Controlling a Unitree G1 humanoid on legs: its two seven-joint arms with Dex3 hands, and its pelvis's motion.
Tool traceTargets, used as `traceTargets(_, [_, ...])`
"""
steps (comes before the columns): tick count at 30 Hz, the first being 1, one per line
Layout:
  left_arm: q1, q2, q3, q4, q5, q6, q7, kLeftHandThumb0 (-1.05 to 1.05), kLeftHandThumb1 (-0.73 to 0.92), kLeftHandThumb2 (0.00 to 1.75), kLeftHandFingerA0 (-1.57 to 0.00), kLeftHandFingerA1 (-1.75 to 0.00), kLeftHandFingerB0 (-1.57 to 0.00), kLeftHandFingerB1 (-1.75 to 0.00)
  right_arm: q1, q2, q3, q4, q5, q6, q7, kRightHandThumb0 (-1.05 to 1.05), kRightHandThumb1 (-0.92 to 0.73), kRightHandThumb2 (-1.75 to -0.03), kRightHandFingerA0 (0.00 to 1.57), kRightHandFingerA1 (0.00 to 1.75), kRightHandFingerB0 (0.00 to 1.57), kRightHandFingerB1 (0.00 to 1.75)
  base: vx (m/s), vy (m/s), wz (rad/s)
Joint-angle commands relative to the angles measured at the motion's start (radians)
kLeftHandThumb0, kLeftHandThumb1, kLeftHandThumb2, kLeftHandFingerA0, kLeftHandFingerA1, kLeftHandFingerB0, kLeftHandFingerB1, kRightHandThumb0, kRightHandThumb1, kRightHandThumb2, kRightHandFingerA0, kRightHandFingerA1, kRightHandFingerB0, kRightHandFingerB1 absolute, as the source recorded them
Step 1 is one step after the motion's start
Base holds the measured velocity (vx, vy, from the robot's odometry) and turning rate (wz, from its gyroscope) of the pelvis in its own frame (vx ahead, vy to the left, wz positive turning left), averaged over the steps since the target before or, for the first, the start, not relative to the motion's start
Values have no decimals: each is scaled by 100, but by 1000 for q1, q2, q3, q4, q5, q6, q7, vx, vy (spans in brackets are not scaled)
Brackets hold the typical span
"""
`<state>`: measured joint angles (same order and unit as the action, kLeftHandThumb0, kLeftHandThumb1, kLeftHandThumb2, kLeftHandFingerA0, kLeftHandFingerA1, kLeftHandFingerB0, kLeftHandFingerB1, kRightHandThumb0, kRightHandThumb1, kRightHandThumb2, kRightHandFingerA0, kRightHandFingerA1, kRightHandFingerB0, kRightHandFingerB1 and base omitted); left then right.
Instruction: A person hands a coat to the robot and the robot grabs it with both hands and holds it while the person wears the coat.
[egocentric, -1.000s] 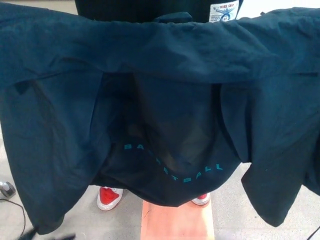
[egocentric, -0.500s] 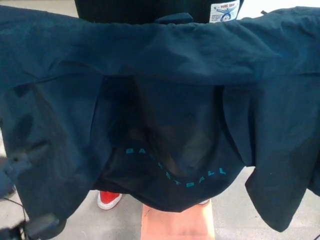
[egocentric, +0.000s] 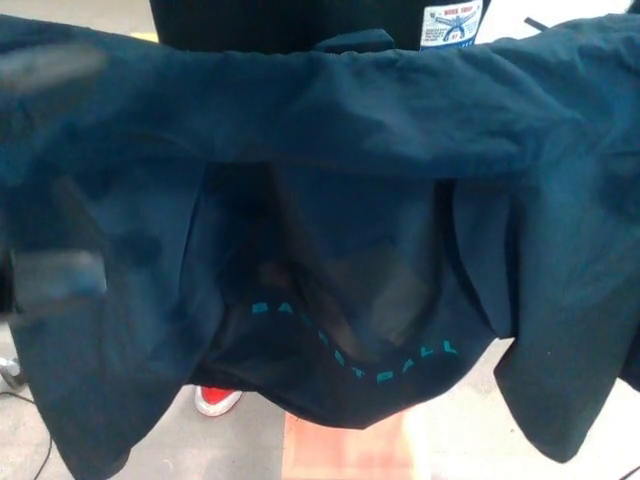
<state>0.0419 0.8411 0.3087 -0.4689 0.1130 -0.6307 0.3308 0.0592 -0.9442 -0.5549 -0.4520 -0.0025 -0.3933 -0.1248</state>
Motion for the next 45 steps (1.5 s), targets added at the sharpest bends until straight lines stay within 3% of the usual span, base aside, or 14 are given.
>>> traceTargets(1, [-306, 139, -83, 133, -231, 126, -285, -77, 56, 61, -27, -33, -23, -33, -253, -243, 124, 139, 178, 182, 310, -88, -78, -64, 26, 33, 3, 24, 0, 0, 0])
traceTargets(4, [-413, 177, -137, 190, -161, 195, -357, -82, 67, 61, -22, -30, -14, -28, -384, -283, 247, 186, 190, 194, 399, -87, -60, -98, 10, 44, 4, 20, 0, 0, 0])
traceTargets(5, [-439, 188, -152, 206, -135, 205, -376, -39, 29, 94, 0, -48, 0, -48, -406, -298, 271, 182, 184, 216, 418, -90, -77, -63, 16, 32, 0, 22, 0, 0, 0])
traceTargets(6, [-485, 206, -185, 226, -114, 241, -422, -81, 53, 95, -4, -32, -4, -29, -444, -332, 312, 164, 183, 267, 462, -88, -61, -100, 12, 46, 0, 13, 0, 0, 0])
traceTargets(11, [-584, 230, -257, 255, -102, 335, -524, -82, 52, 95, -3, -29, -2, -25, -559, -370, 415, 143, 169, 353, 551, -92, -78, -64, 31, 39, 0, 22, 0, 0, 0])
traceTargets(14, [-733, 238, -353, 344, -85, 415, -677, -91, 70, 61, -7, -26, -6, -23, -777, -333, 587, 184, 127, 447, 737, -89, -62, -100, 14, 45, 0, 12, 0, 0, 0])
traceTargets(17, [-794, 240, -398, 380, -60, 448, -750, -88, 56, 97, -7, -24, -8, -19, -879, -281, 659, 232, 111, 471, 825, -85, -58, -101, 9, 44, 0, 12, 0, 0, 0])
traceTargets(19, [-851, 241, -441, 406, -62, 501, -840, -94, 70, 62, -4, -27, -1, -25, -965, -253, 725, 264, 106, 542, 924, -82, -55, -92, 17, 46, 0, 12, 0, 0, 0])
traceTargets(23, [-916, 251, -500, 412, -93, 607, -984, -84, 53, 97, -4, -27, -5, -16, -1091, -218, 842, 295, 89, 703, 1087, -83, -66, -60, 21, 34, 0, 13, 0, 0, 0])
traceTargets(27, [-953, 264, -548, 419, -129, 722, -1113, -87, 67, 61, -6, -27, -1, -24, -1202, -166, 974, 328, 14, 785, 1233, -85, -51, -91, 14, 45, 0, 11, 0, 0, 0])
traceTargets(36, [-1030, 225, -633, 492, -74, 784, -1234, -84, 53, 91, -5, -29, -11, -14, -1359, -30, 1164, 475, -121, 810, 1372, -86, -63, -60, 29, 40, 0, 16, 0, 0, 0])
traceTargets(38, [-1059, 206, -656, 517, -71, 810, -1264, -84, 64, 60, -9, -28, -2, -23, -1395, -1, 1207, 514, -179, 778, 1395, -90, -52, -70, 23, 44, 0, 15, 0, 0, 0])
traceTargets(39, [-1080, 197, -675, 528, -48, 812, -1286, -81, 52, 92, -4, -36, -4, -17, -1422, 31, 1240, 562, -208, 778, 1417, -83, -49, -89, 12, 48, 0, 9, 0, 0, 0])
traceTargets(45, [-1143, 178, -728, 545, -56, 908, -1364, -80, 50, 90, -5, -24, -6, -14, -1480, 94, 1324, 659, -228, 785, 1473, -82, -49, -89, 12, 46, 0, 10, 0, 0, 0])
